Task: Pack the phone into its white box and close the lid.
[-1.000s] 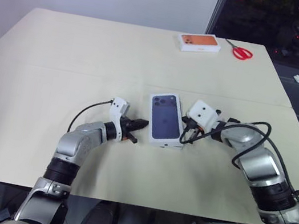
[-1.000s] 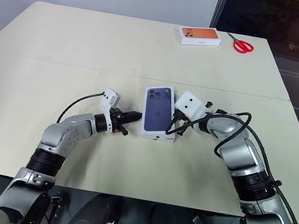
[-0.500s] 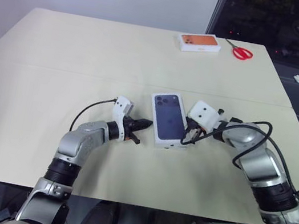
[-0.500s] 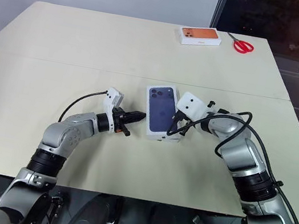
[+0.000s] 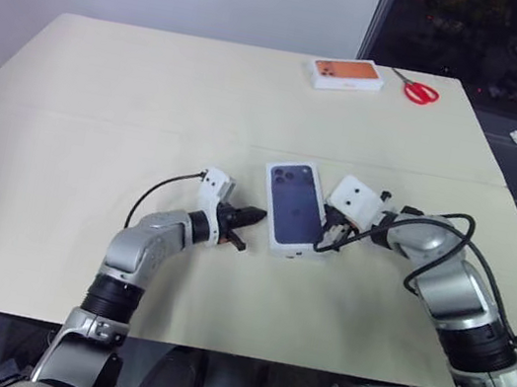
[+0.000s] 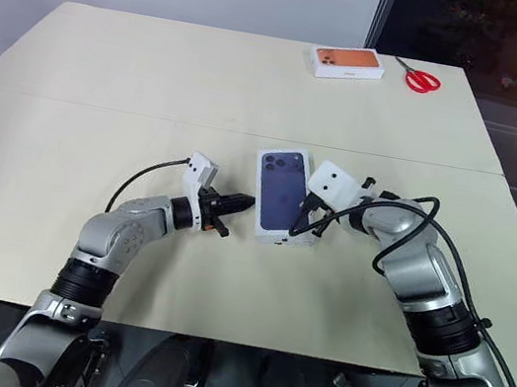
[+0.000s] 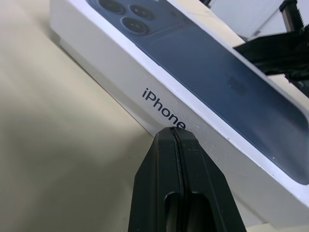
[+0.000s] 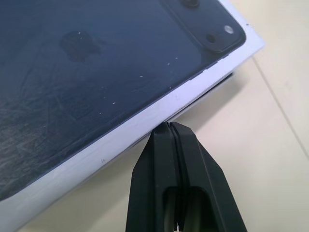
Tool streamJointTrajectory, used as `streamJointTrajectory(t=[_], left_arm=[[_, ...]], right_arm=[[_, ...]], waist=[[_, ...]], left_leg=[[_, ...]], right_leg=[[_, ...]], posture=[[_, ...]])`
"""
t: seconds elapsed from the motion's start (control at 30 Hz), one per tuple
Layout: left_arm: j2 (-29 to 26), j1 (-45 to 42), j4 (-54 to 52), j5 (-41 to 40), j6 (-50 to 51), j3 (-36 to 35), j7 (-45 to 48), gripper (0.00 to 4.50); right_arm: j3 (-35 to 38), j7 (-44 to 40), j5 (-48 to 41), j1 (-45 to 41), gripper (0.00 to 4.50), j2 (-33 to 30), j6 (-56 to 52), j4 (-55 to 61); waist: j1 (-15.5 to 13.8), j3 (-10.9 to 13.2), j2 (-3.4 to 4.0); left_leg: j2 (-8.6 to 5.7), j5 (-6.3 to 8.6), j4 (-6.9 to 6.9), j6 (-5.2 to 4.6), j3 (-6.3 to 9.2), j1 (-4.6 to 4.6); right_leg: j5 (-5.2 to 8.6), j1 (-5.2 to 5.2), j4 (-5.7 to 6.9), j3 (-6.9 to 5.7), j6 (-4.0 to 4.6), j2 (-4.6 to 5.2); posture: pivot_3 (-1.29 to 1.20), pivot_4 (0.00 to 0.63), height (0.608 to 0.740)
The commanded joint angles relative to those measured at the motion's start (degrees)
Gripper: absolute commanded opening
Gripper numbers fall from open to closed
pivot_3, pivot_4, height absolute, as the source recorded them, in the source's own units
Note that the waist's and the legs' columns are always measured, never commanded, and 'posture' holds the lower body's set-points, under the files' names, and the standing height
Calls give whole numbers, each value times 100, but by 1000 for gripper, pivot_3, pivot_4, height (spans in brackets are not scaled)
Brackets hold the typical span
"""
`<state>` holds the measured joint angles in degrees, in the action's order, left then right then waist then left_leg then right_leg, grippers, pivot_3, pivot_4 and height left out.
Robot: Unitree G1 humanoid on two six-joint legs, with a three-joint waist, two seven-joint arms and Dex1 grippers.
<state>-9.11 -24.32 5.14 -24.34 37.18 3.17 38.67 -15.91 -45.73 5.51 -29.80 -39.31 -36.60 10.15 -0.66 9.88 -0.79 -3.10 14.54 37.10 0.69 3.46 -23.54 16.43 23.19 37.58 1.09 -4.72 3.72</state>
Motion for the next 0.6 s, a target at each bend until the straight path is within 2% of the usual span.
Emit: streamJointTrajectory(t=[0.03, 0.6], left_arm=[[95, -120, -136, -58, -93, 123, 79, 0], [158, -150, -114, -46, -190, 93, 17, 0]], right_arm=[[2, -50, 13, 15, 19, -39, 103, 380], [-210, 173, 497, 90, 19, 22, 227, -47]], waist=[[2, 0, 0], [-2, 0, 0]], left_leg=[[0, 0, 0, 0, 0, 0], [0, -11, 3, 19, 0, 0]], right_leg=[[0, 0, 0, 0, 0, 0], [0, 0, 2, 0, 0, -1]], posture=[[0, 150, 740], [0, 150, 740]])
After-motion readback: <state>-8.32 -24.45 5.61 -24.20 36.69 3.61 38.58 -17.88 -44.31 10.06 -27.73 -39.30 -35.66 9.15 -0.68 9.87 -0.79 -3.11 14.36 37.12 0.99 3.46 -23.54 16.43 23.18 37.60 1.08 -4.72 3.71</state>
